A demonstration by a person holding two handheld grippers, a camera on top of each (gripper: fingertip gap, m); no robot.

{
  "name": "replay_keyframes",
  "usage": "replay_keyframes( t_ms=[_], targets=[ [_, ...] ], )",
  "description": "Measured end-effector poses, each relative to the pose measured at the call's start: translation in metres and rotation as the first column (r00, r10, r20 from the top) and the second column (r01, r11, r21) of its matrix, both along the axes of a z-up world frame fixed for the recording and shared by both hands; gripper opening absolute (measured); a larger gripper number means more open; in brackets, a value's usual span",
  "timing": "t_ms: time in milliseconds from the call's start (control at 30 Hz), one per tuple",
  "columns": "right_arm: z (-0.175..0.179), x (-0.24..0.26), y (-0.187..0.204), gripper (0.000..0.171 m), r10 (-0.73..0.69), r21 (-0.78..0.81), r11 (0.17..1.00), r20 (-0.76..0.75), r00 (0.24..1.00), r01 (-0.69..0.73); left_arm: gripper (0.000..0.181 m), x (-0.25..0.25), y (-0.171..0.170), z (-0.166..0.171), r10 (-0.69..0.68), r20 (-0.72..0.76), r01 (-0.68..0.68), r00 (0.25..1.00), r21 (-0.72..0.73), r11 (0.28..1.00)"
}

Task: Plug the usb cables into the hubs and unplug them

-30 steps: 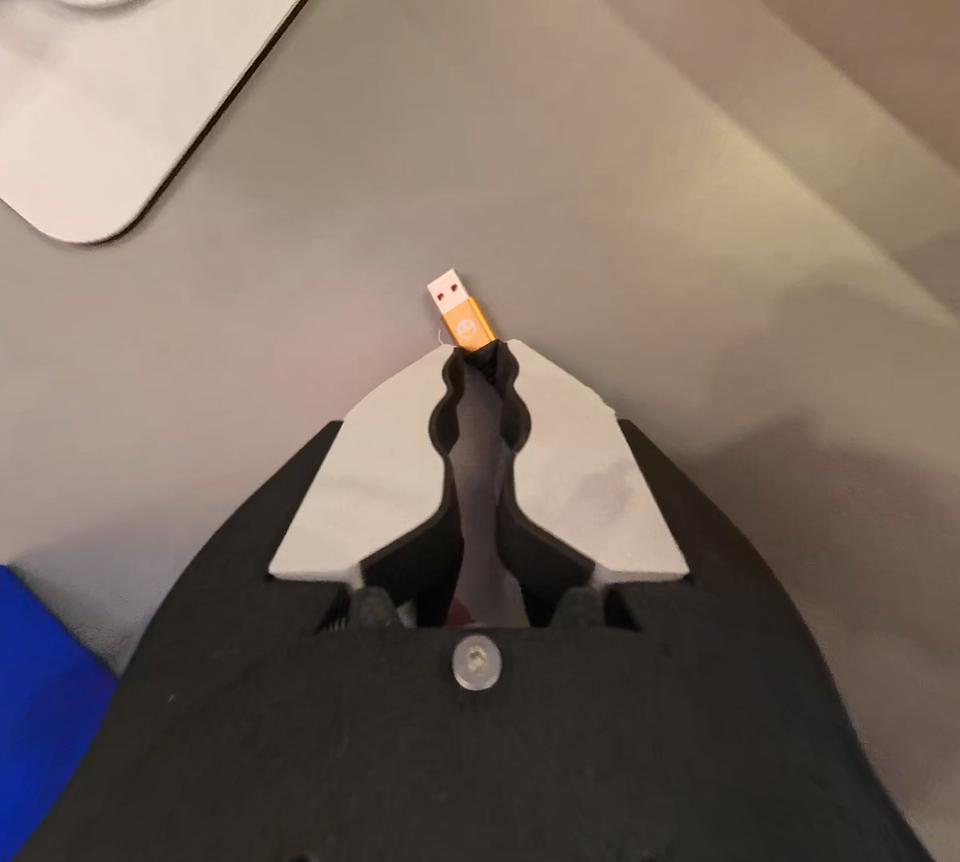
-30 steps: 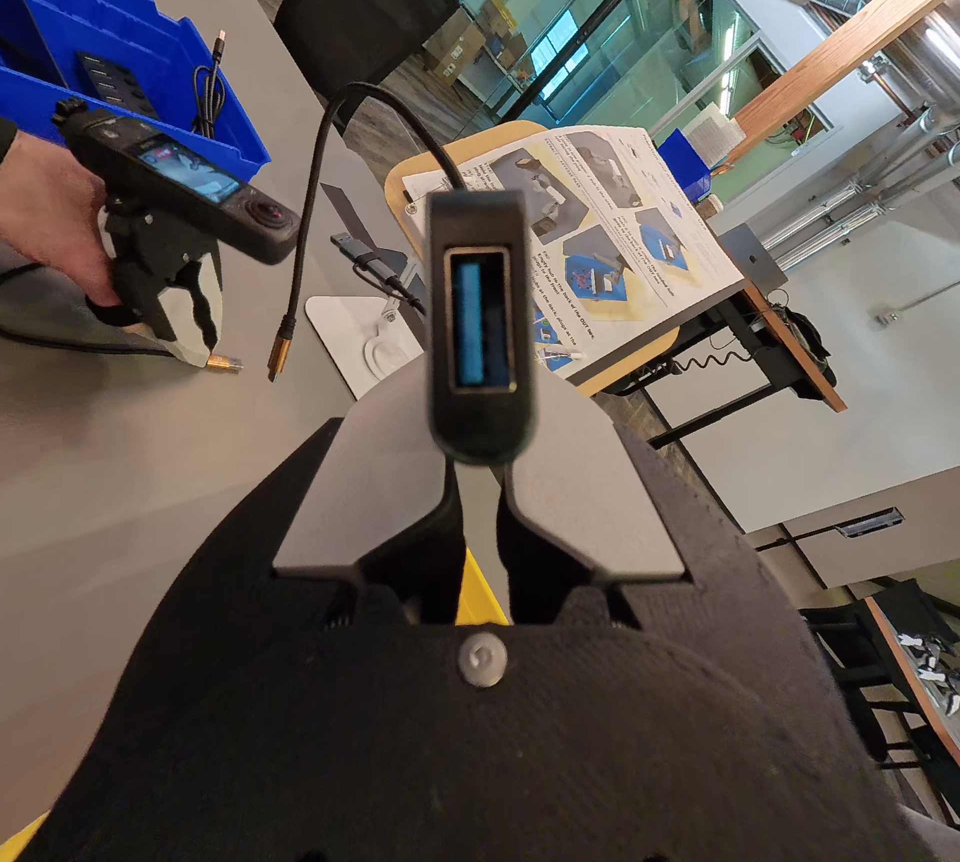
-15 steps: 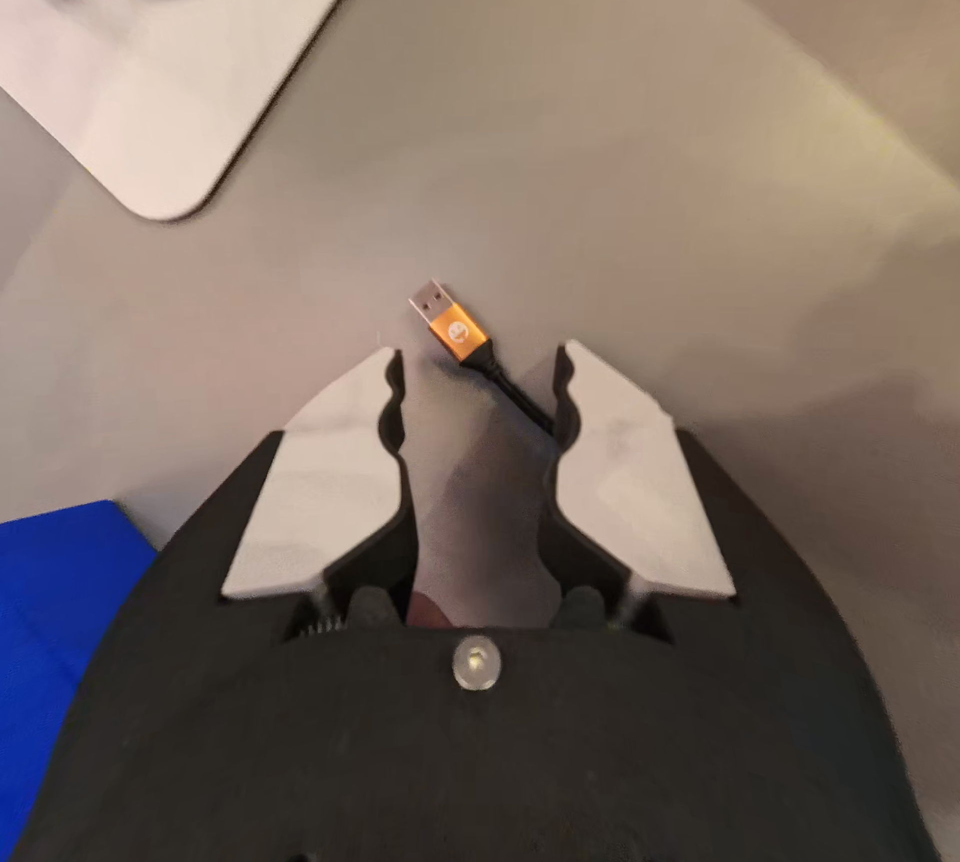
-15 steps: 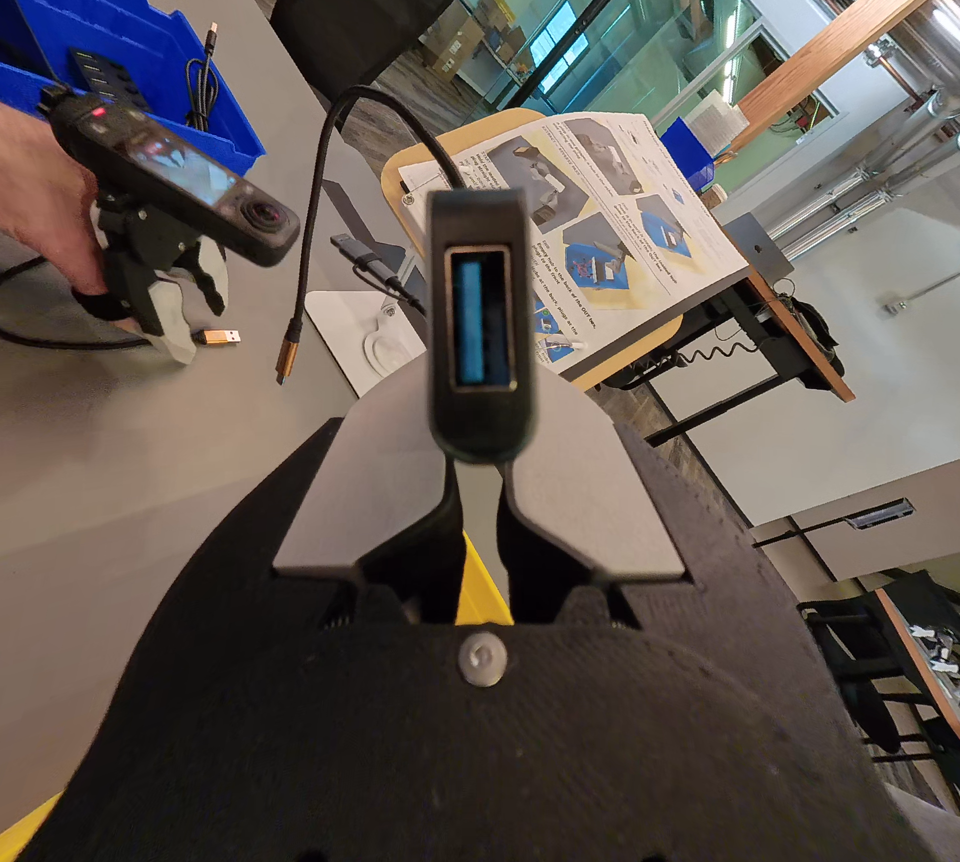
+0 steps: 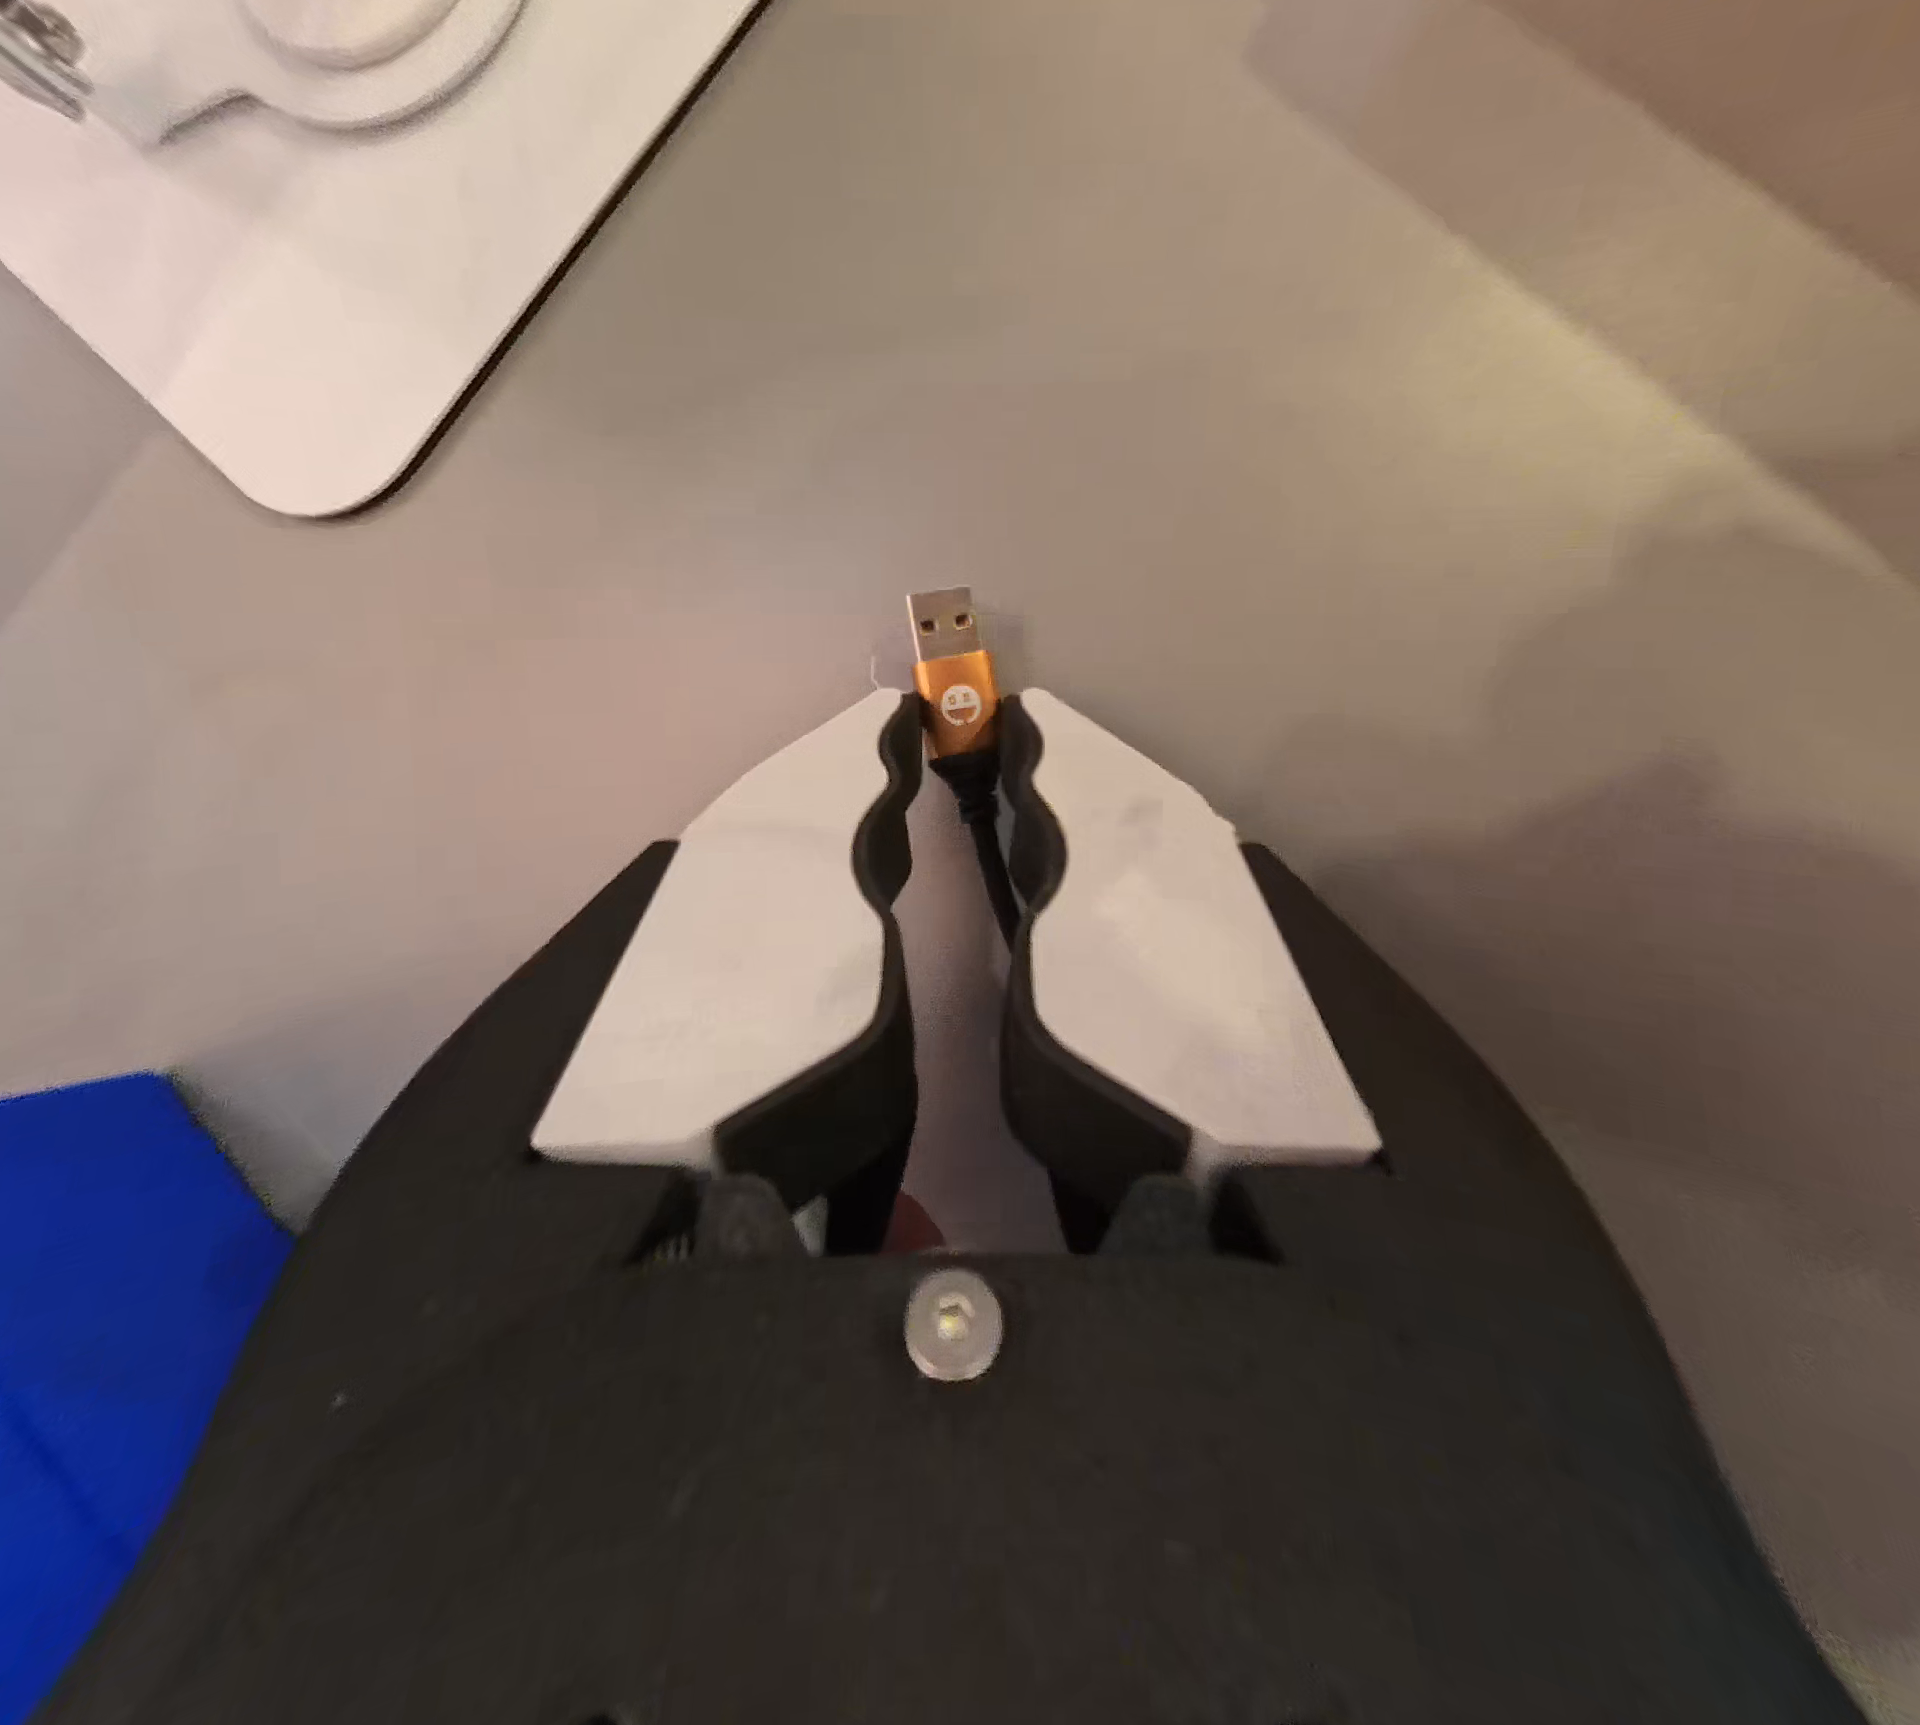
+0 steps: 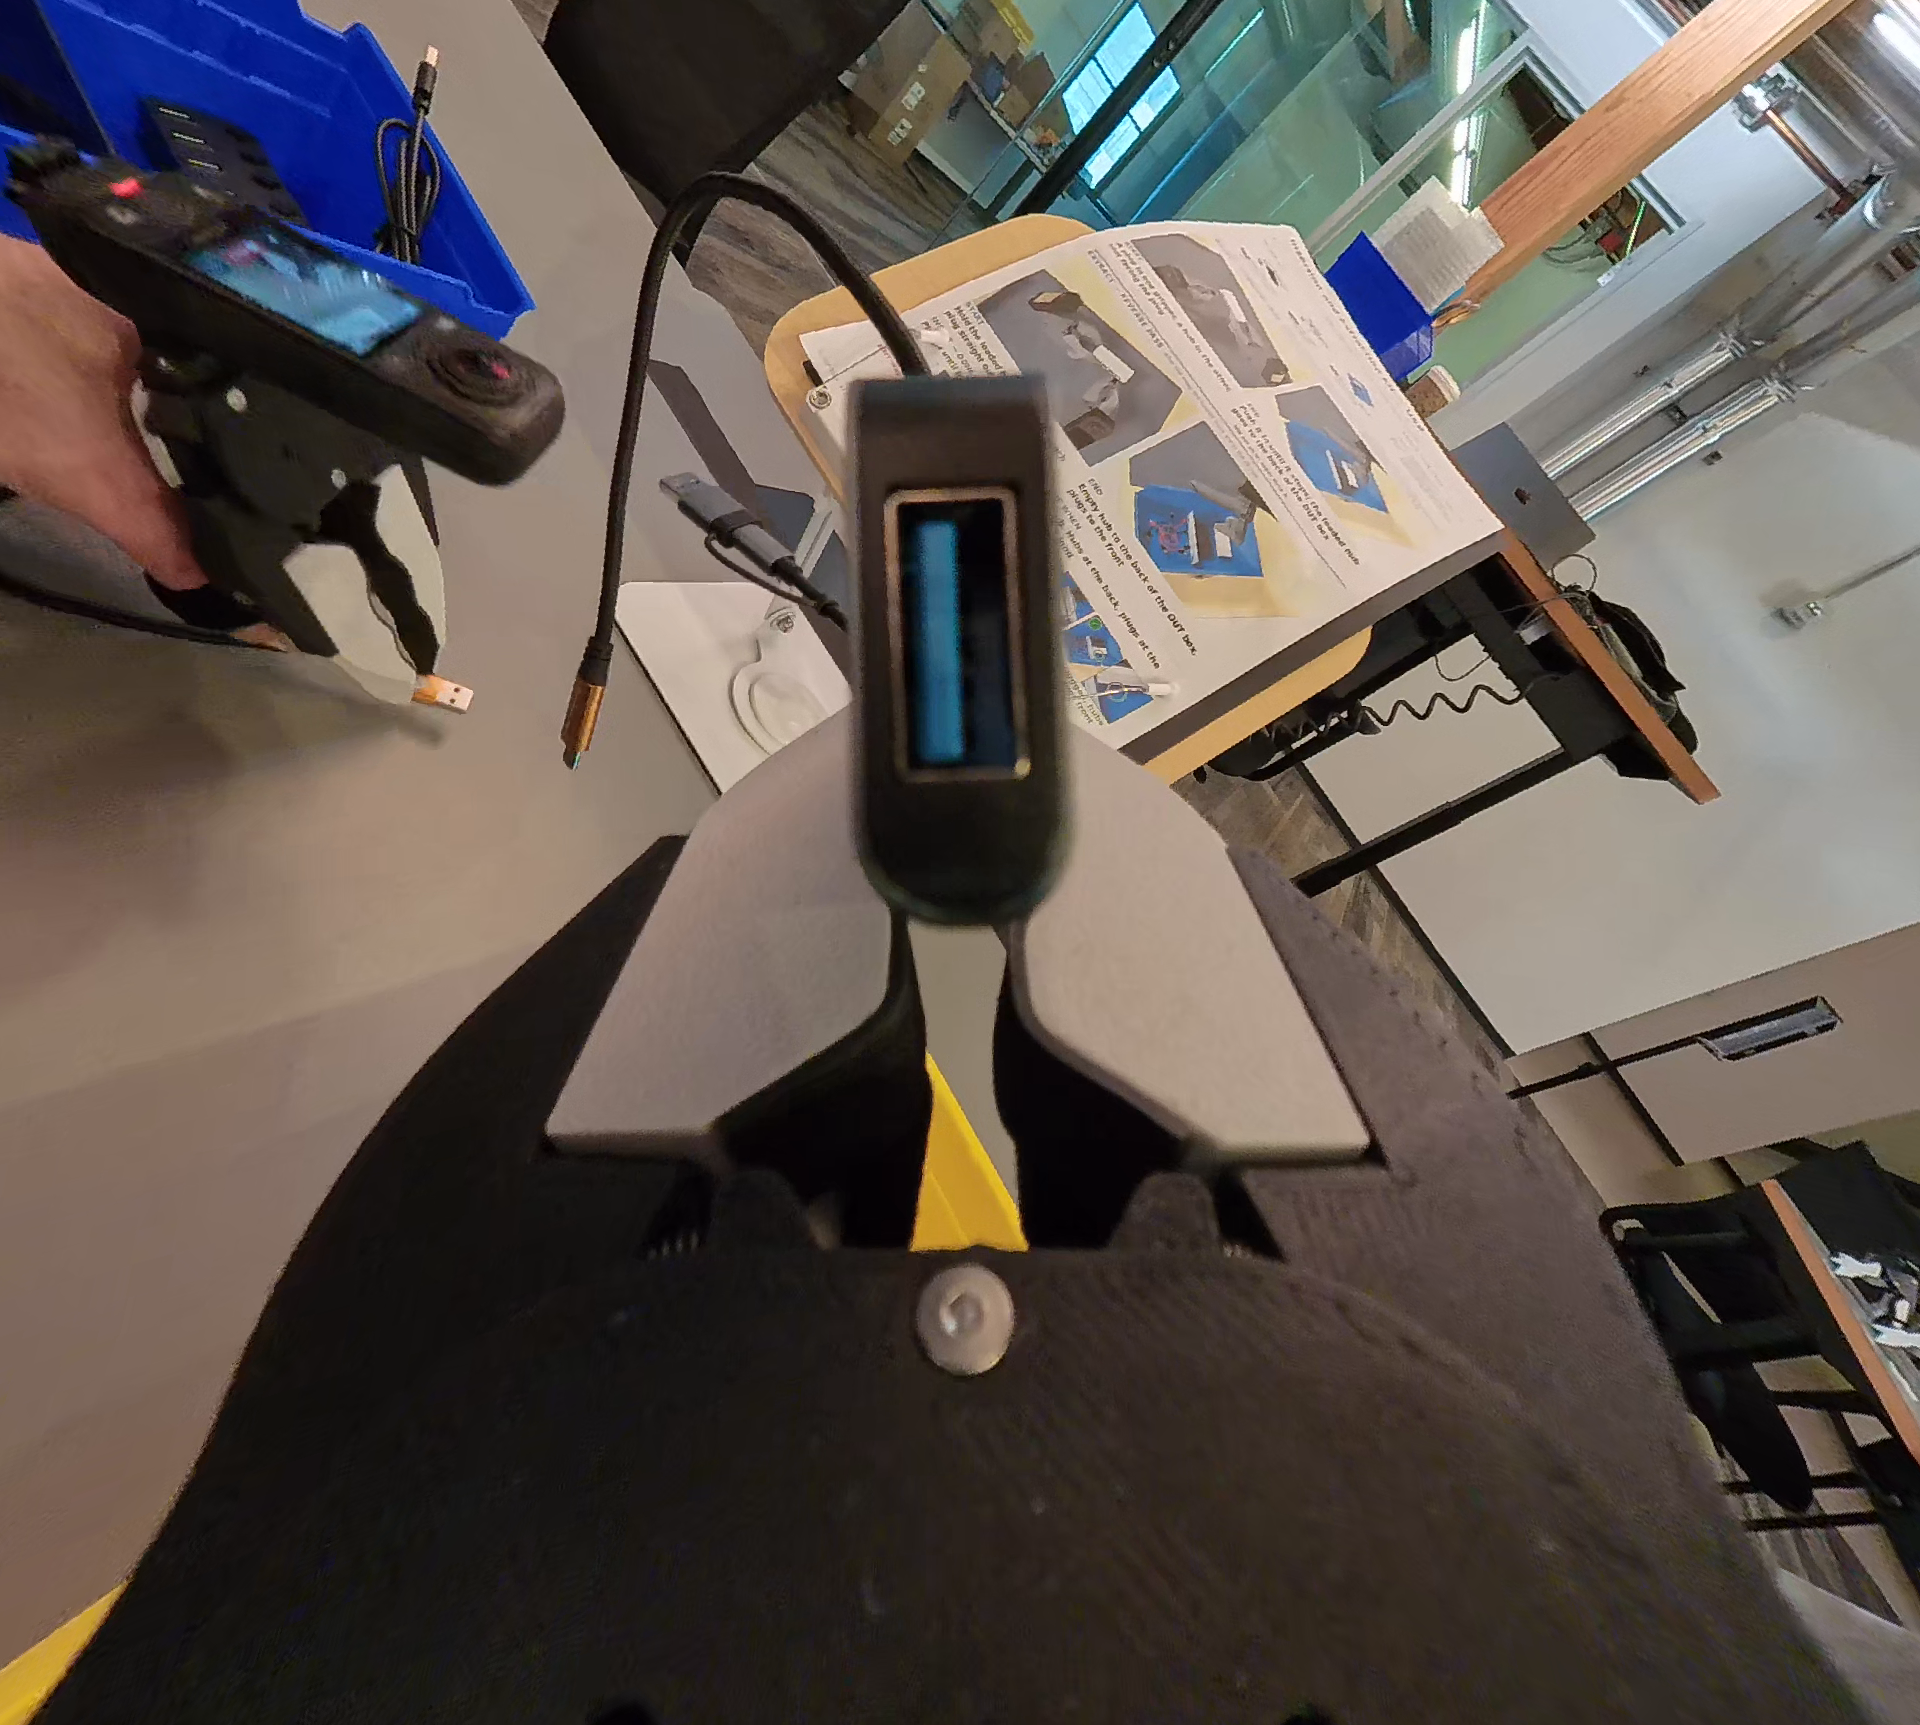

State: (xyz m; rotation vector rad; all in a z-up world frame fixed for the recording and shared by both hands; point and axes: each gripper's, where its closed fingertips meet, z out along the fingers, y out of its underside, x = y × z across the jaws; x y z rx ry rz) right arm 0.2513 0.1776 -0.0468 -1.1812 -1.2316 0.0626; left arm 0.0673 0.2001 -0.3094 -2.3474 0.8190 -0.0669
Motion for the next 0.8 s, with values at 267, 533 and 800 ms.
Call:
replay_keyframes(
  t_ms=[267,533,800],
  targets=[
    [-0.007,-0.009,-0.003,0.011,0.047,0.011,0.999,0.004,0.999,-0.047,0.015,0.022,-0.044,0.097,-0.263,0.201,0.248,0.943,0.099,0.964],
    [-0.035,-0.038,-0.008,0.011,0.084,0.040,0.995,0.096,0.992,-0.088,0.015,0.048,-0.105,0.179,-0.427,0.295,0.386,0.855,0.188,0.903],
    [-0.054,-0.070,-0.018,0.011,0.090,0.118,0.986,0.198,0.976,-0.115,0.015,0.071,-0.116,0.216,-0.544,0.271,0.523,0.794,0.151,0.839]
  ],
)
